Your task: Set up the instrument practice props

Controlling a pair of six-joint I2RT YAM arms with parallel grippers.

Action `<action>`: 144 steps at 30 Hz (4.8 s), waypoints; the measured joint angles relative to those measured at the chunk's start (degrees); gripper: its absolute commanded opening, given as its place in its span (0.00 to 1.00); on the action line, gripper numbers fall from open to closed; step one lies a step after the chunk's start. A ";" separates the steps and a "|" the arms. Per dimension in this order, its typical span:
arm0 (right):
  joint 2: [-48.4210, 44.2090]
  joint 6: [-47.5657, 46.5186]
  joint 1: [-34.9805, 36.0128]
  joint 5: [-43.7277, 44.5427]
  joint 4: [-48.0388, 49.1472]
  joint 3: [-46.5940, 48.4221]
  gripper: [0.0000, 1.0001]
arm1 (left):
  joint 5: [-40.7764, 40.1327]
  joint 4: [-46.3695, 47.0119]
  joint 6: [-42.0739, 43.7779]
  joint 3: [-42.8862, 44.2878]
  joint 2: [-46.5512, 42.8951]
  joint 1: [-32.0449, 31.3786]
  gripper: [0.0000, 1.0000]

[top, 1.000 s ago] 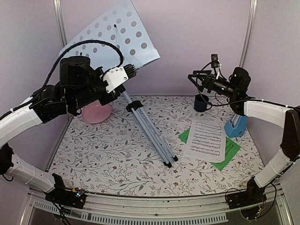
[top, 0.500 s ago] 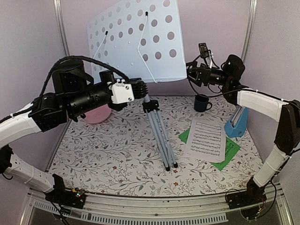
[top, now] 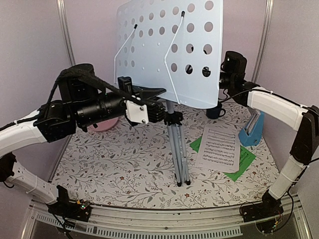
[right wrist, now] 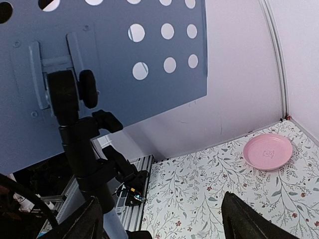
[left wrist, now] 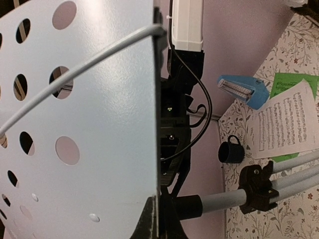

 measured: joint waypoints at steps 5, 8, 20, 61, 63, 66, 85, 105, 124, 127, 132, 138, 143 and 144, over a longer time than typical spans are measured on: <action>-0.11 -5.62 2.01 1.18 -8.37 0.66 0.81 | 1.55 1.01 1.88 0.42 1.16 -0.72 0.00; -0.13 -9.27 3.74 1.92 -12.52 0.66 0.77 | 2.21 1.46 2.38 0.44 1.49 -0.79 0.00; -3.17 -15.93 5.88 3.58 -17.97 -0.28 0.79 | 4.76 1.90 3.19 0.42 1.57 -1.51 0.00; -9.62 -14.84 8.83 5.29 -18.34 -3.30 0.34 | 3.98 3.85 3.56 -0.24 2.73 -1.97 0.00; -9.62 -14.56 8.92 5.57 -18.23 -3.30 0.22 | 3.17 4.02 3.52 -0.24 2.97 -1.88 0.00; -9.62 -13.73 9.11 6.67 -18.12 -3.30 0.02 | 2.34 4.37 3.52 -0.39 3.08 -1.75 0.00; -9.75 -7.72 8.28 12.68 -6.49 -8.07 0.00 | -1.03 16.83 8.35 -5.49 -0.07 -1.70 0.64; -10.08 -3.69 5.62 19.85 10.05 -12.37 0.00 | -10.29 33.16 -17.16 -23.89 -15.89 1.18 0.70; -5.88 1.25 5.53 24.55 24.79 -15.37 0.00 | 2.25 29.62 -65.44 -31.28 -2.19 16.72 0.46; -5.88 1.03 5.53 25.42 24.52 -15.50 0.00 | 5.03 29.62 -68.81 -31.06 2.08 16.74 0.44; -5.88 -0.24 5.73 27.91 24.44 -15.50 0.00 | 7.28 29.75 -72.19 -28.85 8.20 16.76 0.40; -5.88 -5.11 7.65 36.11 21.92 -15.50 0.00 | 4.50 31.10 -76.13 -28.87 10.05 16.72 0.35; -5.90 -7.89 9.14 43.04 19.65 -15.50 0.00 | 1.62 32.94 -77.75 -28.63 12.04 16.50 0.28; -5.90 -8.20 9.49 44.57 19.45 -15.50 0.00 | 1.14 32.94 -77.94 -28.48 12.85 16.39 0.26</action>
